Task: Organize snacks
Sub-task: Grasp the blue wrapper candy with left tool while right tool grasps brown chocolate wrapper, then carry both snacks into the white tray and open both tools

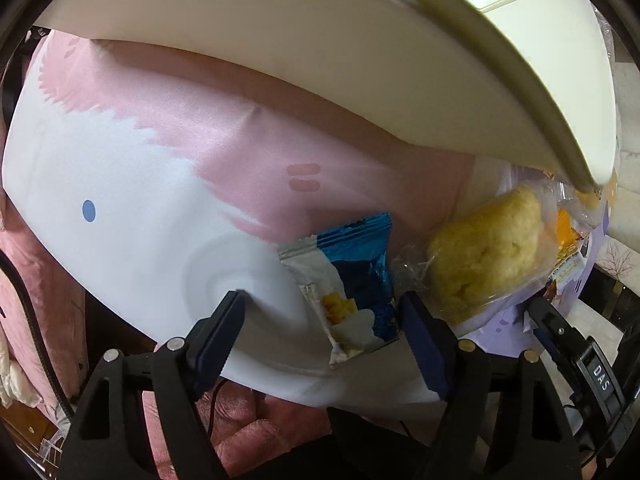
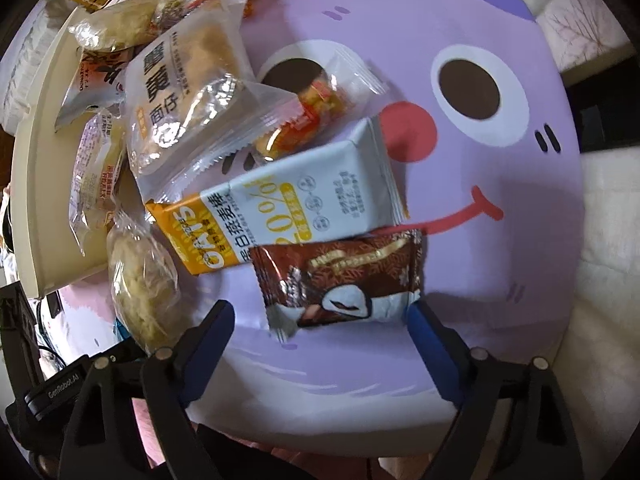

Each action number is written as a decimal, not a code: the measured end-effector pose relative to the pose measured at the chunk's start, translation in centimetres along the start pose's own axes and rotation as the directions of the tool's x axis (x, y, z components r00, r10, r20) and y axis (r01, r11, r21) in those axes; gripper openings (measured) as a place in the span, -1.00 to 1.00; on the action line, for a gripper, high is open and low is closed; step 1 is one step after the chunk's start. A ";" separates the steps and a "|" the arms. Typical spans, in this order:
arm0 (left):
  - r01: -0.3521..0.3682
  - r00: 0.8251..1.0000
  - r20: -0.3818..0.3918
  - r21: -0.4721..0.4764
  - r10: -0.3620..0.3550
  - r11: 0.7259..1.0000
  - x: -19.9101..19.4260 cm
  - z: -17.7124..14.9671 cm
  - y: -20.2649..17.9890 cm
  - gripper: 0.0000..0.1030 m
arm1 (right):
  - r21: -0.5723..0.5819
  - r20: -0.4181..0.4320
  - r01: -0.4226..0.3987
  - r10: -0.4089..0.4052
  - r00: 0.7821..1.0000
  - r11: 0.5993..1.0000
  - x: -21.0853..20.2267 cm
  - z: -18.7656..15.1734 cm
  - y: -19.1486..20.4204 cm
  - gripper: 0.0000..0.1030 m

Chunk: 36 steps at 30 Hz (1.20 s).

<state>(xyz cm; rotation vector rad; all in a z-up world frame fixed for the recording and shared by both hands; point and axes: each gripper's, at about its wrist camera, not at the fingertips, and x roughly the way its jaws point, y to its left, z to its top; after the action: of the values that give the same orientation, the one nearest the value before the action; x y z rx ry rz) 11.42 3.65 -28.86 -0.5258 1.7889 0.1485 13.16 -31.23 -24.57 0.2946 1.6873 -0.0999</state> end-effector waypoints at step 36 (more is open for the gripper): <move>-0.067 0.981 0.194 0.229 0.022 0.971 -13.0 -4.2 4.0 -0.45 | -0.068 0.194 0.052 -0.038 0.980 0.996 -3.9 -7.5 13.3 -0.66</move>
<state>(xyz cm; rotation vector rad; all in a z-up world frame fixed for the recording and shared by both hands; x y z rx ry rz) 8.50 9.22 -16.10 -0.2918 1.6054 0.0159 9.76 -17.22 -18.29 0.1855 1.5023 -0.0971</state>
